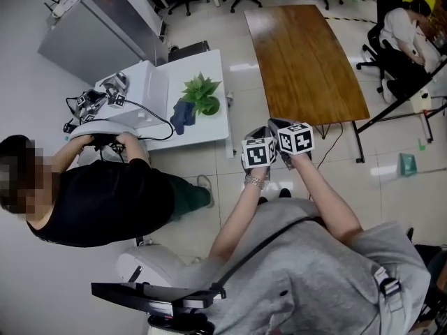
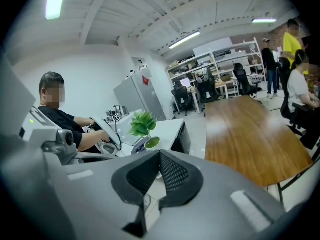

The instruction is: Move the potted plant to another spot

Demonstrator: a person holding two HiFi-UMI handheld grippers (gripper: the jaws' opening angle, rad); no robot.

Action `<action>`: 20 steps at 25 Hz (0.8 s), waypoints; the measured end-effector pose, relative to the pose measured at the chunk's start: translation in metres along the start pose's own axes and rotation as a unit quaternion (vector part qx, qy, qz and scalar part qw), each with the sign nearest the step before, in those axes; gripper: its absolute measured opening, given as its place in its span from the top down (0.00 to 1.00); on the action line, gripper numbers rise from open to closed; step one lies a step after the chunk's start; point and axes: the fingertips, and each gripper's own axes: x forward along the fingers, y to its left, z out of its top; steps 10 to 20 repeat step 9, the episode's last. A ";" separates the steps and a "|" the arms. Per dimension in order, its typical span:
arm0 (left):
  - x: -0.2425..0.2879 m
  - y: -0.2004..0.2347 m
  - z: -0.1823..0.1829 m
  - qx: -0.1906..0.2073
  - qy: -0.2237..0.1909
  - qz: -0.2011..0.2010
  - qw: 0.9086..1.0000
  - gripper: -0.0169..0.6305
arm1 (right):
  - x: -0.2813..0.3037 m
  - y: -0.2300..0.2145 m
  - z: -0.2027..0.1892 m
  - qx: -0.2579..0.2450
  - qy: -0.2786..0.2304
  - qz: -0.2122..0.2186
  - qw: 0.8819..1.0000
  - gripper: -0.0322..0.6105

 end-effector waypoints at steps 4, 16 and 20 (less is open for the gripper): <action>-0.004 -0.006 0.009 -0.003 -0.008 0.000 1.000 0.95 | -0.004 -0.001 -0.002 0.001 0.004 0.003 1.000 0.95; -0.004 -0.012 0.016 0.006 -0.012 0.006 1.000 0.95 | -0.009 -0.004 0.003 -0.004 0.005 0.004 1.000 0.95; -0.004 -0.012 0.016 0.006 -0.012 0.006 1.000 0.95 | -0.009 -0.004 0.003 -0.004 0.005 0.004 1.000 0.95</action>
